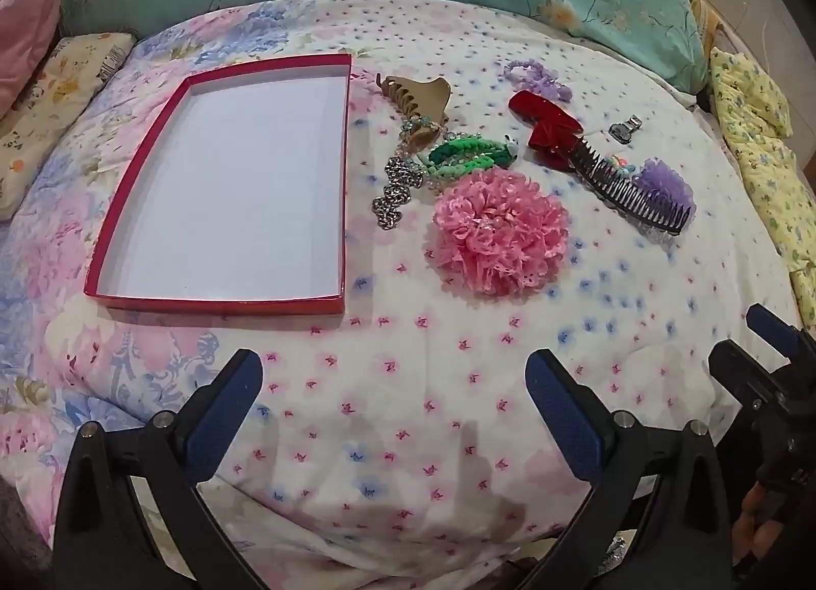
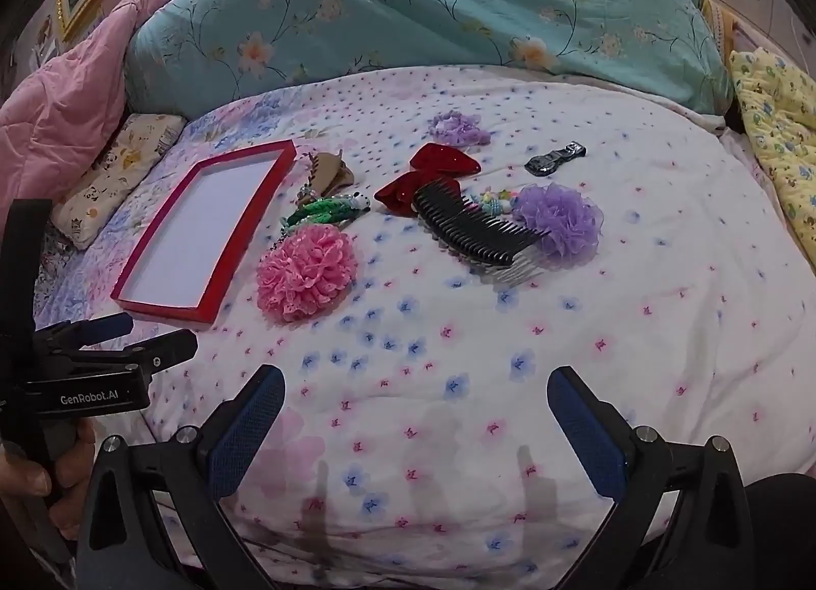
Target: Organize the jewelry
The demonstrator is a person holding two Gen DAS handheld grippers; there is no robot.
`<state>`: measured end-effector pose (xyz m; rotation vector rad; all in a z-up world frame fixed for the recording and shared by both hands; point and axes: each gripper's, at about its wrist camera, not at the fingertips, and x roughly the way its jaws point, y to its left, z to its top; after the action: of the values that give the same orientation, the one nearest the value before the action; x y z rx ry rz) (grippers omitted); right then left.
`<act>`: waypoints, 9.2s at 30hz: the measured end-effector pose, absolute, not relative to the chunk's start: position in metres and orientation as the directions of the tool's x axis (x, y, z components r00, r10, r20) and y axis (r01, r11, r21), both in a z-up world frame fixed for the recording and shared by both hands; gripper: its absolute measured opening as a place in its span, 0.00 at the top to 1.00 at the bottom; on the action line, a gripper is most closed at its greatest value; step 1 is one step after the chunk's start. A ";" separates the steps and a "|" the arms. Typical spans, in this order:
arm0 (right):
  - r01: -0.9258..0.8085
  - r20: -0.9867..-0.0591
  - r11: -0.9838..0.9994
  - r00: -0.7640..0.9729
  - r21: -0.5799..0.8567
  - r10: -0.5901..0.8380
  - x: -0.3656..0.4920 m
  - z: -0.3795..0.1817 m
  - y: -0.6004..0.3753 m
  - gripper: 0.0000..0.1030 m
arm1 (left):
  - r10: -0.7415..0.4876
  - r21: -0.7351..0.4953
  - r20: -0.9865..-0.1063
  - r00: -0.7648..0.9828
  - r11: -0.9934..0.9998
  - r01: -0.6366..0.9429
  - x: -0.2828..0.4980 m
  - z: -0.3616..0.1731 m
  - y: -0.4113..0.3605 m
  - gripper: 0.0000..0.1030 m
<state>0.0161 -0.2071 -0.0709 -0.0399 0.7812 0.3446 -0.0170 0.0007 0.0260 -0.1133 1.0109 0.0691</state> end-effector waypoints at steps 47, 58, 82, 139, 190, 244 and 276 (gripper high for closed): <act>-0.324 -0.690 0.935 0.644 0.145 0.331 0.014 -0.065 -0.208 0.00 | 0.035 -0.038 -0.859 0.511 0.991 -0.131 -0.009 0.005 -0.012 0.00; -0.323 -0.685 0.934 0.647 0.152 0.335 0.014 -0.063 -0.210 0.00 | 0.037 -0.037 -0.858 0.513 0.990 -0.133 -0.010 0.005 -0.012 0.00; -0.316 -0.681 0.933 0.647 0.171 0.344 0.014 -0.062 -0.214 0.00 | 0.010 -0.057 -0.865 0.502 0.992 -0.117 -0.008 0.000 -0.018 0.00; -0.047 -0.616 0.947 0.749 0.318 0.244 0.141 -0.025 -0.295 0.99 | -0.277 -0.319 -0.835 0.476 0.948 -0.009 0.061 0.000 -0.019 0.75; -0.547 -0.732 0.764 0.354 0.342 0.582 0.103 -0.119 0.038 0.94 | -0.041 -0.228 -0.889 0.456 0.902 -0.365 0.024 -0.050 0.188 0.64; -0.266 -0.616 0.855 0.602 0.445 0.508 0.102 -0.054 -0.188 0.39 | -0.146 -0.217 -0.807 0.572 0.974 -0.058 0.032 0.017 0.034 0.24; -0.218 -0.778 0.927 0.504 0.305 0.375 0.252 -0.102 -0.167 0.64 | -0.192 -0.110 -0.884 0.427 0.972 0.210 0.164 -0.042 -0.020 0.37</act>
<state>0.2524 -0.1673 -0.1016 0.1760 0.9805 0.3597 0.1640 -0.0203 -0.0423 0.0175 1.1014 -0.2513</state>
